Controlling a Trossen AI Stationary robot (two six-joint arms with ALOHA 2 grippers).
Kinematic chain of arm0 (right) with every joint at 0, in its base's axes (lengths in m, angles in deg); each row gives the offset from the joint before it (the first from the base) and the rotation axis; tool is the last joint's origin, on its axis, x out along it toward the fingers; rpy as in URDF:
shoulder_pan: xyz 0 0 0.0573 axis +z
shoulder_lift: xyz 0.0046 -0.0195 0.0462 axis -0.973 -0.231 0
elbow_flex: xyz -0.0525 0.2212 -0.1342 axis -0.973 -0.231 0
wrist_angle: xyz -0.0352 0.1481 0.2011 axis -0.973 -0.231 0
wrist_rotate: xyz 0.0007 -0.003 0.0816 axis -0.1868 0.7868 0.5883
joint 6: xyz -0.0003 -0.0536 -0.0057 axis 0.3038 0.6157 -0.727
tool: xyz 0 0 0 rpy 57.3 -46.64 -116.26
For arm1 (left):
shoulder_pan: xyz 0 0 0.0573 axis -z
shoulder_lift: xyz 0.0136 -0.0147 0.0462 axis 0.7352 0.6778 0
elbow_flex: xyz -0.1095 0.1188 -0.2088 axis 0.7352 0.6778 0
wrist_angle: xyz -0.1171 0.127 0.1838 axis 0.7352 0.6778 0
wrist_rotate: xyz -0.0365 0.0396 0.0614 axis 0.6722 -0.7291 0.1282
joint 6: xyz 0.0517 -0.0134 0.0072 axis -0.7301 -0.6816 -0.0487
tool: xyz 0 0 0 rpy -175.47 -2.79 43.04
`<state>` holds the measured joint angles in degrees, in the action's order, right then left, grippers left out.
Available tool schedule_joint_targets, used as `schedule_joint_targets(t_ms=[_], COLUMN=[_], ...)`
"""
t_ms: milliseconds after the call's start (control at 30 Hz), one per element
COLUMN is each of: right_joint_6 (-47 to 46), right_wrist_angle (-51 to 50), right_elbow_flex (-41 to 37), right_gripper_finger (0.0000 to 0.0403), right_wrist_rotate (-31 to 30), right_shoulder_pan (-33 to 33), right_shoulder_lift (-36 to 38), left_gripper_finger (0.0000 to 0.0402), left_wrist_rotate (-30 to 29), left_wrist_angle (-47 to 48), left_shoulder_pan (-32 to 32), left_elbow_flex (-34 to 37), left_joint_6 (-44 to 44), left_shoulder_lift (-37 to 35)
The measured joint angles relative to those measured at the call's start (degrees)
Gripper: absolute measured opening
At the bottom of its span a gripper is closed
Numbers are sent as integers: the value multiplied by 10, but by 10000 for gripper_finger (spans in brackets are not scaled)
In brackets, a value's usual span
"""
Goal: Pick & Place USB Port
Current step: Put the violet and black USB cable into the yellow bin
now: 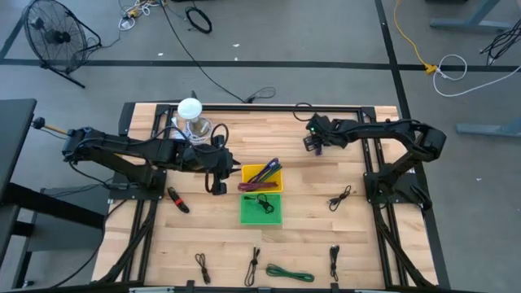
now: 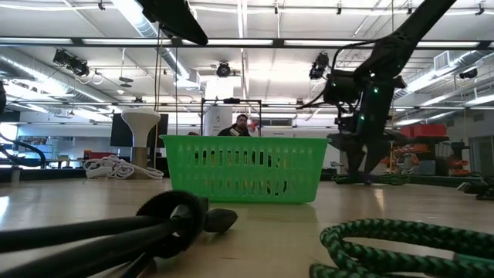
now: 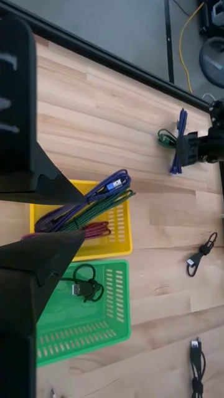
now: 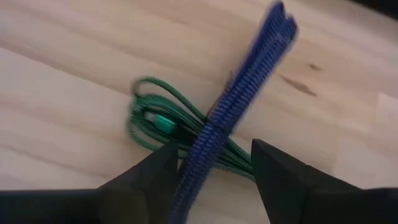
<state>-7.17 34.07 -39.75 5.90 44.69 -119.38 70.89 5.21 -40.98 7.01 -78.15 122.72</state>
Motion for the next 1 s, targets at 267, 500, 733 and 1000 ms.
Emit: schedule_joint_targets(t_ms=[267, 500, 733, 1000], right_joint_6=[25, 30, 55, 88], right_wrist_angle=[5, 15, -18, -90], right_elbow_flex=[-22, -21, 20, 92], right_gripper_finger=[85, 13, 9, 8], right_wrist_rotate=[18, 27, 50, 47], right_shoulder_pan=[-5, -5, -4, -2], right_shoulder_lift=[0, 0, 0, 0], left_gripper_finger=[83, 83, 83, 83], left_wrist_rotate=[0, 0, 0, -2], left_wrist_angle=[0, 0, -11, -36], left_shoulder_pan=[0, 0, 0, 0], left_elbow_flex=[0, 0, 15, 48], left_joint_6=[-3, -4, -5, -3], left_shoulder_lift=[0, 0, 0, 0])
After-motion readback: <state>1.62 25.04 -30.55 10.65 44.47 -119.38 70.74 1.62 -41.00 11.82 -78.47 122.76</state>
